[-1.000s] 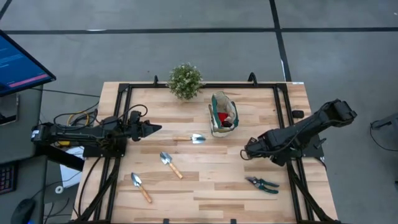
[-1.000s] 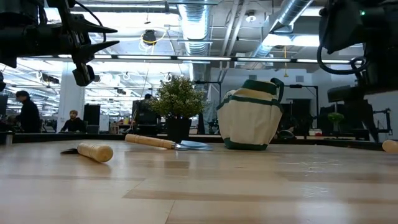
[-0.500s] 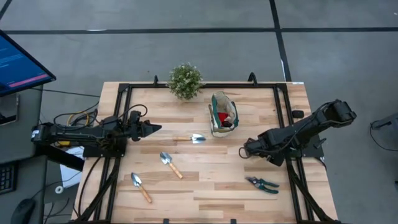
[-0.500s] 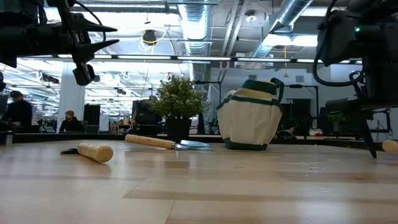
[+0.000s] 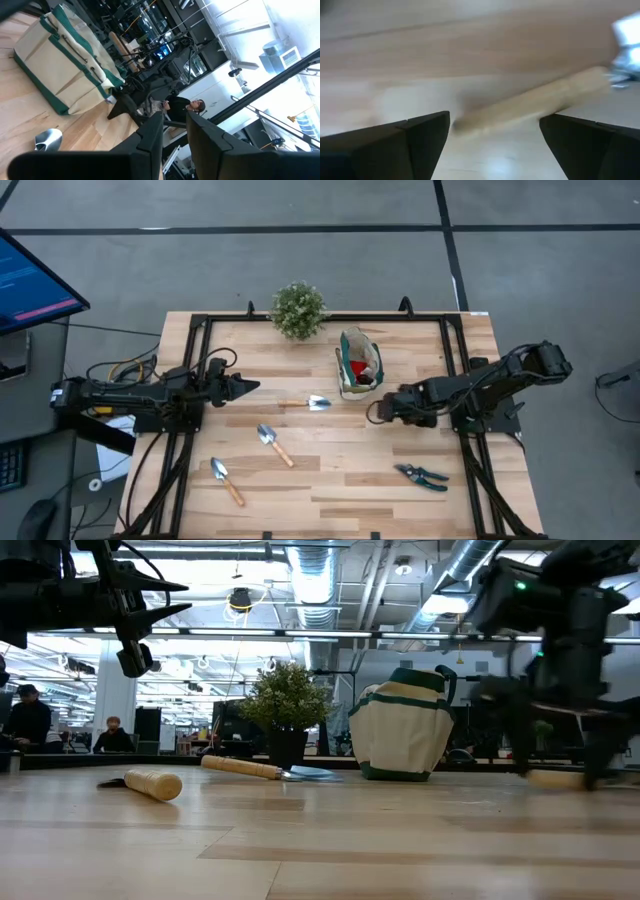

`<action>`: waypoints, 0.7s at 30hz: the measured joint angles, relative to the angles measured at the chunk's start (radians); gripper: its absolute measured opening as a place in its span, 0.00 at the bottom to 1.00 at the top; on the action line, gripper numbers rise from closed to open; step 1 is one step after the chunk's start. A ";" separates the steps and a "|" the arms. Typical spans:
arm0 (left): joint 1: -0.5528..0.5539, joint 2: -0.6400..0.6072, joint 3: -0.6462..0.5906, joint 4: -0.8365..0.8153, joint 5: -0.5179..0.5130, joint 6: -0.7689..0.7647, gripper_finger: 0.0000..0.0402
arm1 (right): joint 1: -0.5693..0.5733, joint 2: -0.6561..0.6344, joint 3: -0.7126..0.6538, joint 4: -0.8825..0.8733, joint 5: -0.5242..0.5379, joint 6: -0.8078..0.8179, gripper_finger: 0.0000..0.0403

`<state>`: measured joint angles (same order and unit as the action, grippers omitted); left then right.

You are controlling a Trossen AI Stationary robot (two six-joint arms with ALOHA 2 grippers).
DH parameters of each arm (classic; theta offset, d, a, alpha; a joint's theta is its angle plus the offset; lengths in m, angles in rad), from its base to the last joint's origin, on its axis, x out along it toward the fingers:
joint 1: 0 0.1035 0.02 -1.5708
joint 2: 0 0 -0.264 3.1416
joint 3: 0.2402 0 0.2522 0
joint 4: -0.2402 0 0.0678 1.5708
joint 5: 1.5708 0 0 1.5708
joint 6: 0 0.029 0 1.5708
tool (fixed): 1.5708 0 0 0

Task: Pick & Place Garden tools in Gardening bag
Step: Put the brown trowel into the white gardening bag

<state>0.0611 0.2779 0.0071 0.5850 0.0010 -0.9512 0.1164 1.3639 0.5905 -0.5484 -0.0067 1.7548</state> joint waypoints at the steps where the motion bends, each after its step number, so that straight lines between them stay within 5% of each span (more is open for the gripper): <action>1: 0.000 0.000 0.000 0.000 0.000 0.000 0.21 | -0.004 0.000 0.010 0.004 -0.008 -0.052 0.75; 8: 0.000 0.000 0.000 0.000 0.000 0.000 0.21 | -0.002 0.000 0.087 -0.079 -0.116 -0.290 0.75; 15: 0.000 0.000 0.000 0.000 0.000 0.000 0.21 | -0.028 -0.005 0.232 -0.492 -0.120 -0.027 0.75; 21: 0.000 0.000 0.000 0.000 0.000 0.000 0.21 | -0.053 -0.005 0.296 -0.795 -0.040 0.001 0.75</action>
<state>0.0608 0.2779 0.0071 0.5854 0.0007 -0.9512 0.0632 1.3586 0.8869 -1.3431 -0.0471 1.7555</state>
